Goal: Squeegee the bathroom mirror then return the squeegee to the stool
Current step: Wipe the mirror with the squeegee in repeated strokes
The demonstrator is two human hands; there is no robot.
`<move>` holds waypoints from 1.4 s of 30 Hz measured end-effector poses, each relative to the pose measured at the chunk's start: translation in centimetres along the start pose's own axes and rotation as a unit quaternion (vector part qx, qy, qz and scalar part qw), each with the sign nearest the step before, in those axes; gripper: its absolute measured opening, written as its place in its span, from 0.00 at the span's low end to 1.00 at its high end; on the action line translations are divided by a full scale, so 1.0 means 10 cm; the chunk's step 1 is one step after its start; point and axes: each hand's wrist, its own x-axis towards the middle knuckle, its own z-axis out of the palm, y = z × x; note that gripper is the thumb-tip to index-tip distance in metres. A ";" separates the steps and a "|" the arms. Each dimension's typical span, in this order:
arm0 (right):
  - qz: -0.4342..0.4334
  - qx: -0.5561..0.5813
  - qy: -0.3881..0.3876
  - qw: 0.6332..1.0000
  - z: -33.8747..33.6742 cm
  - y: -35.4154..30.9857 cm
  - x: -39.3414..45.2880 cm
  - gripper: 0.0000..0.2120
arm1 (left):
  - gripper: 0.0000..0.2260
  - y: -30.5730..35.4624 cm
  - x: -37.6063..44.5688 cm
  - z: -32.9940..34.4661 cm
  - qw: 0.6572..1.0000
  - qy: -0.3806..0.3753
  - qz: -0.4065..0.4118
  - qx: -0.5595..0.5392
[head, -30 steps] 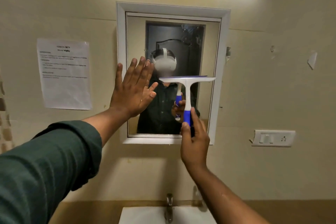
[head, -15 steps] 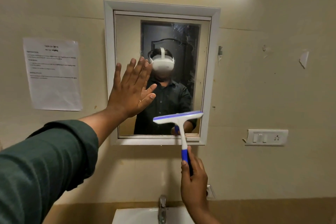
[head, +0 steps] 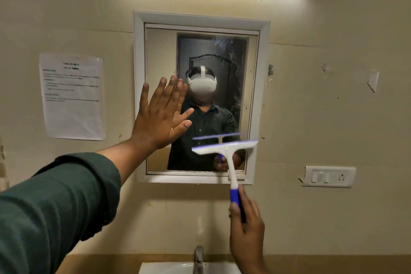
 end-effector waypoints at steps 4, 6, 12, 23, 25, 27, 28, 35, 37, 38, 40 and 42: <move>-0.100 -0.018 -0.013 0.995 -0.05 -0.63 0.80 0.23 | 0.40 -0.04 0.05 -0.05 0.999 -0.001 0.015 0.030; -0.152 -0.067 -0.021 0.986 -0.04 -0.93 1.22 0.23 | 0.40 -0.04 0.11 -0.08 1.000 0.006 0.005 0.028; -0.208 -0.137 -0.060 0.967 -0.07 -1.40 1.91 0.26 | 0.41 0.03 0.19 -0.17 1.000 0.016 -0.002 0.012; -0.175 -0.186 -0.055 0.965 -0.55 -0.64 1.60 0.24 | 0.43 -0.08 0.24 -0.15 0.998 0.023 0.006 0.054; -0.175 -0.197 -0.061 0.963 -0.66 -0.42 1.46 0.25 | 0.43 -0.07 0.27 -0.15 0.998 0.018 0.005 0.054; -0.175 -0.207 -0.072 0.960 -0.73 -0.25 1.35 0.25 | 0.43 -0.04 0.29 -0.13 0.999 0.017 0.005 0.048; -0.173 -0.212 -0.076 0.959 -0.77 -0.18 1.30 0.25 | 0.43 -0.02 0.29 -0.12 0.999 0.018 0.005 0.045; -0.203 -0.226 -0.087 0.949 -0.95 -0.17 1.30 0.25 | 0.43 0.05 0.33 -0.13 0.997 0.044 0.025 0.065; -0.230 -0.217 -0.081 0.945 -0.90 -0.39 1.44 0.23 | 0.43 0.02 0.32 -0.14 0.997 0.042 0.019 0.067; -0.248 -0.220 -0.076 0.940 -0.87 -0.53 1.54 0.23 | 0.43 0.00 0.30 -0.14 0.997 0.040 0.013 0.065; -0.288 -0.231 -0.068 0.927 -0.78 -0.85 1.77 0.24 | 0.43 -0.03 0.28 -0.14 0.997 0.038 -0.008 0.061; -0.321 -0.246 -0.075 0.911 -0.67 -1.16 2.00 0.25 | 0.43 -0.06 0.27 -0.17 0.997 0.032 -0.027 0.058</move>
